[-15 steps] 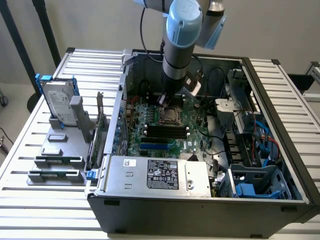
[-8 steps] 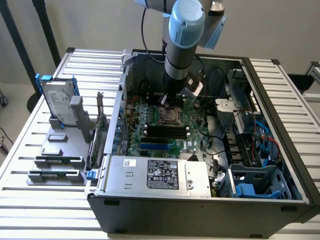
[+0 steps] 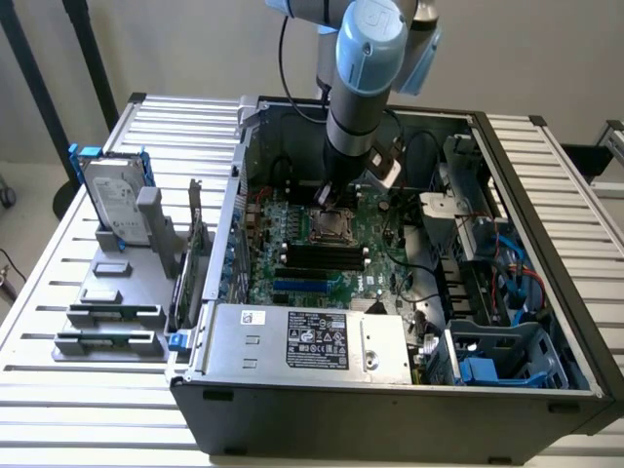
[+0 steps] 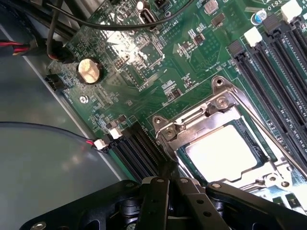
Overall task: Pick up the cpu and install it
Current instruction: 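Install the first cpu locking lever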
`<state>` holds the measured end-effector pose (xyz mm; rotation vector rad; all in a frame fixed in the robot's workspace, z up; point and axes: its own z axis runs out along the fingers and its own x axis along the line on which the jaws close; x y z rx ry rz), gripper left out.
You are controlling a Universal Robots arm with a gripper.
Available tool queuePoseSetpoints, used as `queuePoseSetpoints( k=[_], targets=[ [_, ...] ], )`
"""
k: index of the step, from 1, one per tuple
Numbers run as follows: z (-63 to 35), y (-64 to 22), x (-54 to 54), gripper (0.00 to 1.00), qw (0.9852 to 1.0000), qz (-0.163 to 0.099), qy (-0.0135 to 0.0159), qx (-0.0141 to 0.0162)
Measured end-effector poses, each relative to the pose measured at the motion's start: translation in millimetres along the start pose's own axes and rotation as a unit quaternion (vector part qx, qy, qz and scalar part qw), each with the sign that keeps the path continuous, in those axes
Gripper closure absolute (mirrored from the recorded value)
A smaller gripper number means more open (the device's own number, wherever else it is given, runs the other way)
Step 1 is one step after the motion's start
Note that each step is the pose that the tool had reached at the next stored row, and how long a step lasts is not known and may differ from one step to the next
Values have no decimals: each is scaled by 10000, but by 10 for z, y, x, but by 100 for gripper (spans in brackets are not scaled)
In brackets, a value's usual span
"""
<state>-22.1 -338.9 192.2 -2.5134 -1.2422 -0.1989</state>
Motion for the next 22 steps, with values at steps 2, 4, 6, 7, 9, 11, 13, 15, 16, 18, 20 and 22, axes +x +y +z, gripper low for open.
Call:
queuePoseSetpoints(
  k=[2, 4, 6, 7, 9, 11, 13, 15, 16, 18, 20, 22],
  targets=[
    [0, 17, 12, 89, 10000, -1, 0, 0],
    [0, 33, 23, 89, 10000, -2, -1, 0],
    [-1, 48, 31, 89, 10000, -2, -2, 0],
    [0, 53, 32, 89, 10000, -3, -1, 1],
    [0, 60, 29, 89, 10000, -3, 0, 1],
    [-1, 64, 24, 89, 10000, -3, -1, 1],
    [-2, 70, 22, 89, 10000, -4, 1, 4],
    [-4, 78, 22, 89, 10000, -5, 8, 9],
    [-5, 83, 22, 89, 10000, -6, 13, 13],
    [-7, 93, 20, 89, 10000, -7, 23, 21],
    [-10, 98, 16, 89, 10000, -8, 32, 28],
    [-13, 102, 11, 89, 10000, -7, 35, 32]
  ],
)
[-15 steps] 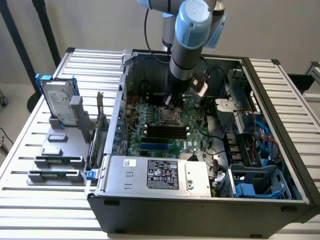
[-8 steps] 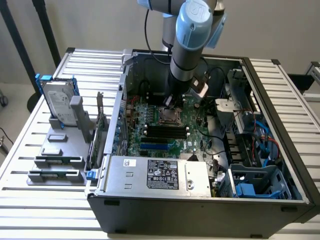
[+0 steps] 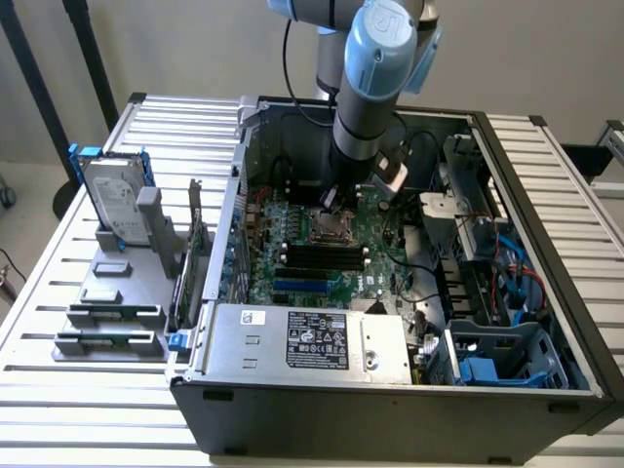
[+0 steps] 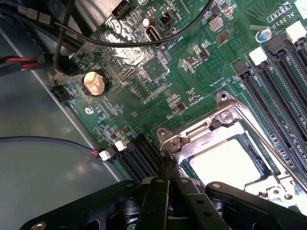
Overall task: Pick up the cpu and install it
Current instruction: 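Install the first cpu locking lever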
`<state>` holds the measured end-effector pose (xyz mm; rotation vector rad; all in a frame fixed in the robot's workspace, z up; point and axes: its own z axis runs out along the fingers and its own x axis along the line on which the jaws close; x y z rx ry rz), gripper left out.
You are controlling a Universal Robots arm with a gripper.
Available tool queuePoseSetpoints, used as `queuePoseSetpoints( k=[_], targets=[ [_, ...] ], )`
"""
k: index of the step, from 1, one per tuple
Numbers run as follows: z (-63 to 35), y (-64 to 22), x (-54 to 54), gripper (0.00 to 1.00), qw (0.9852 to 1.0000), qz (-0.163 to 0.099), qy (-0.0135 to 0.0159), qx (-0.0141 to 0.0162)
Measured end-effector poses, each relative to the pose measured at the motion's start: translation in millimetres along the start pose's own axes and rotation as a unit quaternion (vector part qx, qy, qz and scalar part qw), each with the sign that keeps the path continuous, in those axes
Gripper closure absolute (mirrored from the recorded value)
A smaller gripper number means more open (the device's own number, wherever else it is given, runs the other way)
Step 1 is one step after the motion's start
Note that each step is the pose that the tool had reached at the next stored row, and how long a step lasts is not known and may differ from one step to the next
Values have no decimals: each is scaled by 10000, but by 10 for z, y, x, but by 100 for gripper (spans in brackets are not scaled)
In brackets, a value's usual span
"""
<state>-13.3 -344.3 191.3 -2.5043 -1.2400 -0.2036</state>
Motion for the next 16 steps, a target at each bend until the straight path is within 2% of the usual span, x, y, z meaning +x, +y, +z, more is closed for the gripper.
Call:
queuePoseSetpoints(
  k=[10, 16],
  targets=[
    [-10, 6, -7, 89, 10000, 5, 15, 31],
    [-121, 0, -7, 89, 10000, 10, 29, 60]
  ],
)
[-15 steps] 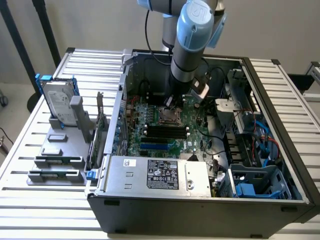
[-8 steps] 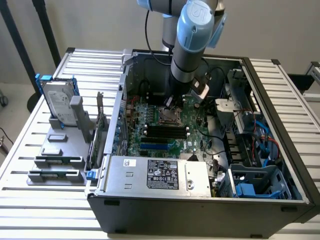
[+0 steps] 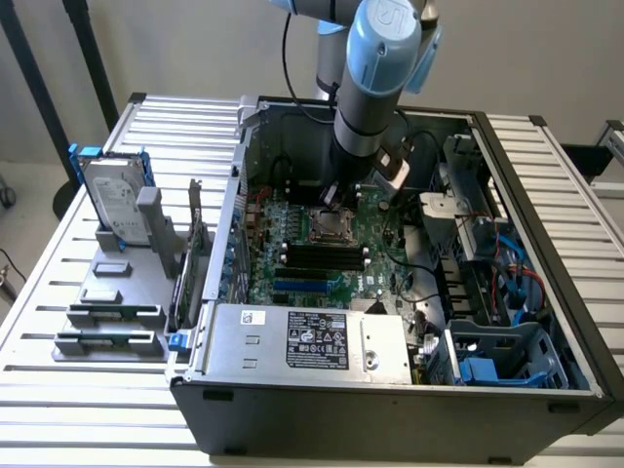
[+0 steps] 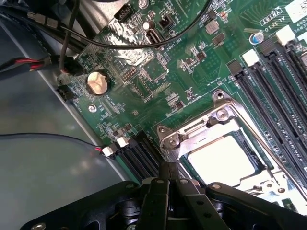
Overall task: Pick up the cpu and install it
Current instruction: 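Install the first cpu locking lever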
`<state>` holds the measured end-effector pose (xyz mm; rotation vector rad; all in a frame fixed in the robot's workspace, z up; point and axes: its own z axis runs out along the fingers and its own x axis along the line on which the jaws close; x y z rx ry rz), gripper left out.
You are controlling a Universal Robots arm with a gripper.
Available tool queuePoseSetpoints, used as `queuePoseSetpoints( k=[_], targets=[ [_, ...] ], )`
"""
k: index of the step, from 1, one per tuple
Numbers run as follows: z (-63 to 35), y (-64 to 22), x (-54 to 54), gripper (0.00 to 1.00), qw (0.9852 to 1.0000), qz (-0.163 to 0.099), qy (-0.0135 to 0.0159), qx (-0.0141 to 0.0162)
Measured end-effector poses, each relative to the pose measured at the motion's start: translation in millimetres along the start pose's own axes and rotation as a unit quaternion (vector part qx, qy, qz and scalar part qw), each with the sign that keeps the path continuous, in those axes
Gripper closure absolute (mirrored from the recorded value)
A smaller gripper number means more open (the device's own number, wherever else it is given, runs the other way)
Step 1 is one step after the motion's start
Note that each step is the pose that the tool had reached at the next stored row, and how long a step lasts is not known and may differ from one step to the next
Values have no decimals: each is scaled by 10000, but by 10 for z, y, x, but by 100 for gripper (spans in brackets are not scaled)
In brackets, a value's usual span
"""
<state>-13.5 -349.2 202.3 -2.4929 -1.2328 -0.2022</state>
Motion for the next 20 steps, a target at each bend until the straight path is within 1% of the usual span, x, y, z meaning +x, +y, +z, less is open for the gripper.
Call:
queuePoseSetpoints(
  k=[3, 8, 12, 15, 20],
  targets=[
    [-53, -12, -53, 89, 10000, 0, 6, 6],
    [-115, -76, -210, 89, 10000, 0, 11, 9],
    [-183, -91, -315, 89, 10000, 0, 12, 10],
    [-258, -75, -382, 89, 10000, 0, 11, 10],
    [-411, -20, -481, 89, 10000, 4, 8, 15]
  ],
)
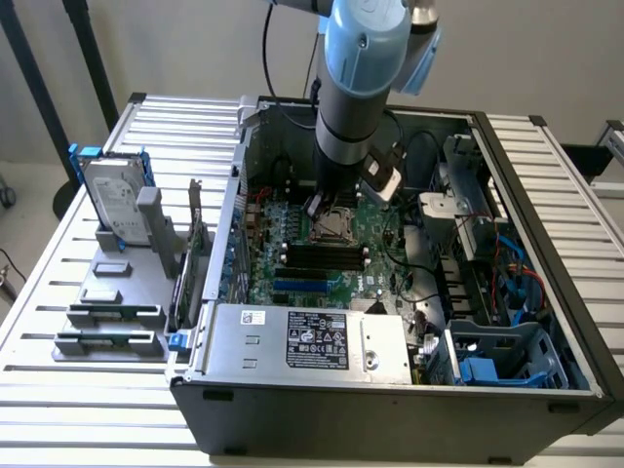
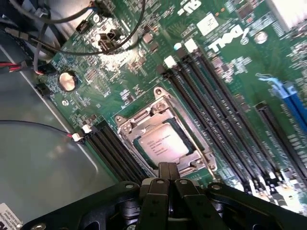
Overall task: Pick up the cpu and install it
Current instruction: 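Install the first cpu locking lever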
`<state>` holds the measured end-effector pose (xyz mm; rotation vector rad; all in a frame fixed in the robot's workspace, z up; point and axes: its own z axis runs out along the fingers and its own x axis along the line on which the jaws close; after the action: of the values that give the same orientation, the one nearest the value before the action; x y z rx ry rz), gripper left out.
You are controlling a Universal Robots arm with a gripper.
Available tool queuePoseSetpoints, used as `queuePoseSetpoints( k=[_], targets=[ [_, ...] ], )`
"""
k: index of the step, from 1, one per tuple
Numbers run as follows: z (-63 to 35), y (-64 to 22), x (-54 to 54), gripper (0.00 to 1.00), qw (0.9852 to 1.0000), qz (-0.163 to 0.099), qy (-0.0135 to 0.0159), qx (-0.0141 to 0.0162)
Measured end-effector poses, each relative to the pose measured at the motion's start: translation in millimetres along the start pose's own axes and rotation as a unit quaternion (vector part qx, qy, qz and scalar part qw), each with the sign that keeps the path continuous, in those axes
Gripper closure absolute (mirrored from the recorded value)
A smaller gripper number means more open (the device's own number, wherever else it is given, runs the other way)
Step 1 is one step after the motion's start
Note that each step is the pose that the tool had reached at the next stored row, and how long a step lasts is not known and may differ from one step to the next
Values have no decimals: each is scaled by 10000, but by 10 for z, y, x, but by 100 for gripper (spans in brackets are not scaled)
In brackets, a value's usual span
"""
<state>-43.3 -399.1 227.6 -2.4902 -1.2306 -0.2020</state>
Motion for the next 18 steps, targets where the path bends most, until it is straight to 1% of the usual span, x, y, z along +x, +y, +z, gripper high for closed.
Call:
queuePoseSetpoints(
  k=[6, 9, 11, 15, 18],
  targets=[
    [-195, 70, -105, 89, 10000, 20, -10, 21],
    [-265, 97, -152, 89, 10000, 34, -22, 39],
    [-278, 87, -182, 89, 10000, 43, -25, 48],
    [-275, 4, -250, 89, 9999, 55, -43, 72],
    [-282, -3, -286, 89, 9999, 68, -46, 77]
  ],
)
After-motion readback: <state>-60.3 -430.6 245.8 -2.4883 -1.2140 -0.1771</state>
